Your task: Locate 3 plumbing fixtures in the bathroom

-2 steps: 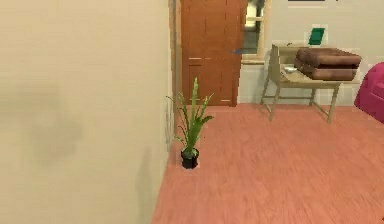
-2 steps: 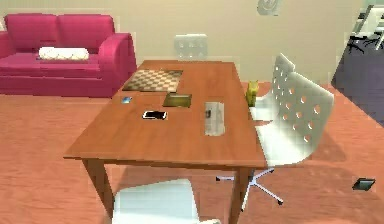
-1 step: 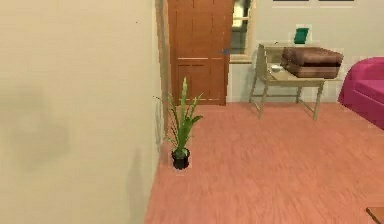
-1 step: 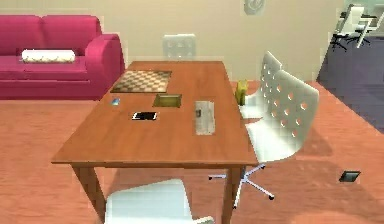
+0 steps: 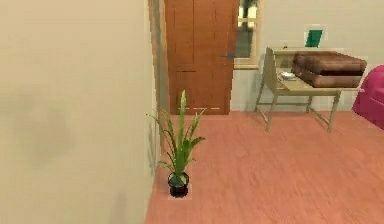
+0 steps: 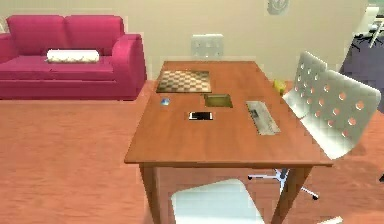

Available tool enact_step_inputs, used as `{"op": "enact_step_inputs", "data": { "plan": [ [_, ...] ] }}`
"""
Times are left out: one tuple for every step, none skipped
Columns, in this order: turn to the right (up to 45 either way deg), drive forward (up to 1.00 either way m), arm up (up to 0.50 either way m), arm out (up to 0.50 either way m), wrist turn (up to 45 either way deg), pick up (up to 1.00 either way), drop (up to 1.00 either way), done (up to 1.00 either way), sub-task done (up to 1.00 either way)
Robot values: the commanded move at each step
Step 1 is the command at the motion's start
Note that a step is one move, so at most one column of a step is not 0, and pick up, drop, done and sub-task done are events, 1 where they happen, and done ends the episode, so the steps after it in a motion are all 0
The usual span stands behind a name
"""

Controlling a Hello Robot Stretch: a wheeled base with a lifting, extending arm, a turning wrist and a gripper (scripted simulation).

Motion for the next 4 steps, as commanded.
{"op": "enact_step_inputs", "data": {
  "plan": [
    [27.0,0.0,0.0,0.0,0.0,0.0,0.0,0.0,0.0],
    [0.0,1.0,0.0,0.0,0.0,0.0,0.0,0.0,0.0],
    [9.0,0.0,0.0,0.0,0.0,0.0,0.0,0.0,0.0],
    [0.0,0.3,0.0,0.0,0.0,0.0,0.0,0.0,0.0]
  ]
}}
